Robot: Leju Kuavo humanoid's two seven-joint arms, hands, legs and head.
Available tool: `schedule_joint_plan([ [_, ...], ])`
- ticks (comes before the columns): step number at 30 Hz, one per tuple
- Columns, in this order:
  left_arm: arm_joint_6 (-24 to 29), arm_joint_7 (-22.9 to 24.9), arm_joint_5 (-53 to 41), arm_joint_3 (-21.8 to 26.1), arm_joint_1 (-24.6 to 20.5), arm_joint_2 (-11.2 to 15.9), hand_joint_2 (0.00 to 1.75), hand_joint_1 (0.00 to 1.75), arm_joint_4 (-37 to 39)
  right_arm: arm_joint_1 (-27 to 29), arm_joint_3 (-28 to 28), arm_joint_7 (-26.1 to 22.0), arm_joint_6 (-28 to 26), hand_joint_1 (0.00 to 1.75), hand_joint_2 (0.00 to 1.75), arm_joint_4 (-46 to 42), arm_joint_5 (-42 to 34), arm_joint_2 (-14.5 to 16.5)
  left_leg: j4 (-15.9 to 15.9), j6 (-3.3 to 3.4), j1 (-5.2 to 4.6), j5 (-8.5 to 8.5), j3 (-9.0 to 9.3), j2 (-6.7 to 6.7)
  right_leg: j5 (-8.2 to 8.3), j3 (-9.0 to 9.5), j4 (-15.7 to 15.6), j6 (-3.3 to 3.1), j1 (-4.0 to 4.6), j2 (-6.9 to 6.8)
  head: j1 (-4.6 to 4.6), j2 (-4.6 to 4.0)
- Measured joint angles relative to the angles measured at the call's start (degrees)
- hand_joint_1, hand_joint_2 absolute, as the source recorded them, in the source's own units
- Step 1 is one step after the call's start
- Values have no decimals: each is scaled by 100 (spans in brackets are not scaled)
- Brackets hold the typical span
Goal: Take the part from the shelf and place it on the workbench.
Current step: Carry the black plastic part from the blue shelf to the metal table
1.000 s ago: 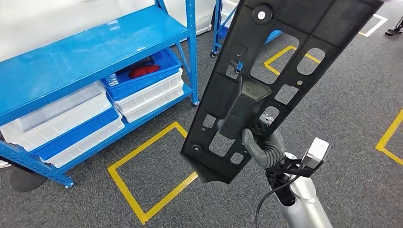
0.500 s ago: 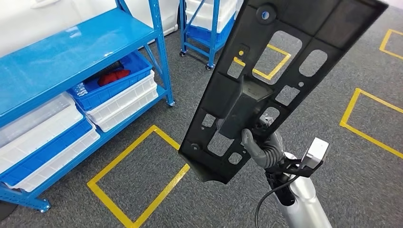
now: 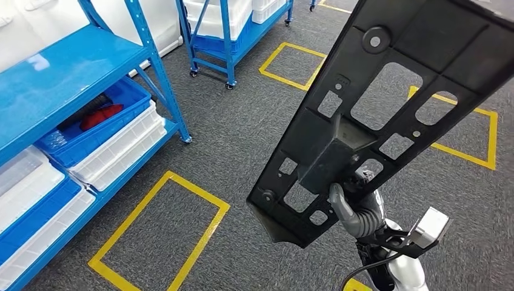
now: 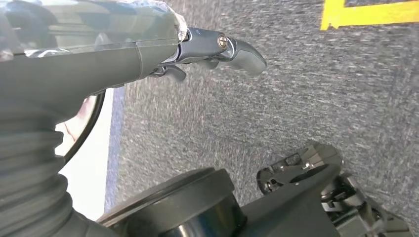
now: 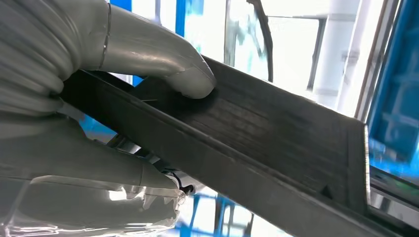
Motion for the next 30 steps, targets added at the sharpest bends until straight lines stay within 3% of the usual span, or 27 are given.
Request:
schedule_joint_plan([
  [3, 4, 1, 10, 2, -23, 8, 175, 0, 0, 8, -5, 1, 2, 175, 175, -24, 13, 29, 1077, -21, 21, -570, -467, -405, 15, 6, -21, -78, 1, 180, -1, 0],
  [4, 10, 7, 12, 3, -44, 10, 175, 0, 0, 15, -6, 1, 4, 175, 175, -24, 24, 41, 1428, -19, 17, -687, -634, -444, 15, 7, -20, -83, 12, 248, -1, 0],
  [5, 16, 19, 14, 3, -63, 15, 175, 0, 0, 19, -9, -4, 4, 175, 175, -24, 44, 50, 1597, -11, 13, -689, -720, -459, 15, 11, -16, -86, 24, 322, -1, 0],
  [6, 25, 30, 13, 3, -69, 21, 175, 0, 0, 22, -14, -14, -1, 175, 175, -24, 76, 60, 1525, 6, 11, -563, -701, -471, 16, 17, -9, -87, 34, 407, -1, 0],
  [7, 33, 38, 12, 3, -65, 32, 175, 0, 0, 26, -24, -37, -14, 175, 175, -24, 123, 72, 1229, 30, 12, -341, -585, -505, 14, 23, 3, -84, 40, 496, -1, 0],
  [9, 40, 36, 17, 4, -32, 57, 175, 0, 0, 43, -59, -106, -69, 175, 175, -25, 244, 98, 433, 83, 20, 86, -285, -748, 12, 4, 42, -63, 46, 656, -1, 0],
  [11, 42, 24, 34, 6, -15, 77, 175, 0, 1, 68, -105, -180, -149, 175, 175, -25, 382, 127, 20, 113, 25, 201, -152, -956, 32, -62, 78, -8, 32, 777, 0, 0],
  [12, 42, 18, 41, 7, -17, 80, 175, 0, 1, 84, -130, -209, -192, 175, 175, -25, 454, 142, -17, 127, 17, 183, -145, -961, 54, -93, 78, 33, 22, 832, -1, 0],
  [14, 42, 13, 37, 7, -29, 83, 175, 0, 1, 125, -182, -257, -263, 175, 175, -26, 584, 166, -76, 187, 12, 212, -115, -847, 79, -122, 65, 113, -3, 900, -1, 0],
  [16, 37, 15, 19, 7, -26, 83, 175, 0, 1, 152, -230, -305, -310, 175, 175, -33, 691, 185, -148, 255, 24, 259, -72, -705, -72, -229, 293, 169, 5, 689, 1, 0],
  [18, 26, 37, 8, 7, -10, 83, 175, 0, 1, 180, -252, -380, -331, 175, 175, -47, 808, 198, -170, 286, 11, 272, -63, -547, -429, -547, 970, 206, 0, 355, 1, 0],
  [19, 18, 57, 7, 7, -5, 84, 175, 0, 1, 200, -254, -431, -327, 175, 175, -54, 863, 199, -167, 293, 1, 269, -67, -466, -576, -719, 1333, 225, -11, 267, 1, 0],
  [20, 11, 83, 7, 7, -3, 84, 175, 0, 1, 222, -255, -493, -315, 175, 175, -58, 913, 201, -164, 291, -6, 262, -68, -386, -637, -824, 1567, 240, -23, 217, 1, 0],
  [21, 7, 109, 5, 7, -2, 84, 175, 0, 1, 238, -255, -557, -296, 175, 175, -60, 956, 201, -162, 285, -9, 254, -65, -308, -593, -820, 1590, 250, -32, 187, 1, 0],
  [23, 5, 145, 1, 7, -1, 84, 175, 0, 1, 254, -262, -682, -245, 175, 175, -82, 1046, 199, -157, 256, -11, 224, -36, -168, -270, -465, 990, 248, -43, 81, 1, 0],
  [25, 16, 148, 1, 7, 6, 90, 175, 0, -1, 272, -275, -794, -193, 175, 175, -144, 1133, 195, -150, 208, -36, 182, -6, -55, -75, -73, 287, 193, 0, -124, 1, 0],
  [27, 30, 125, 7, 11, 12, 101, 175, 0, -2, 308, -295, -874, -144, 175, 175, -224, 1175, 190, -149, 151, -64, 150, 16, 40, -86, 20, 71, 111, 54, -182, 0, 0],
  [29, 41, 100, 11, 15, 3, 110, 175, 0, -3, 359, -325, -915, -108, 175, 175, -289, 1181, 184, -149, 93, -65, 113, 48, 113, -74, 18, 45, 37, 48, -58, 1, 0],
  [30, 44, 91, 14, 16, 1, 116, 175, 0, -4, 377, -338, -925, -99, 175, 175, -318, 1180, 181, -83, 68, -55, 52, 36, 49, -68, 32, 24, -3, 36, 1, 1, 0],
])
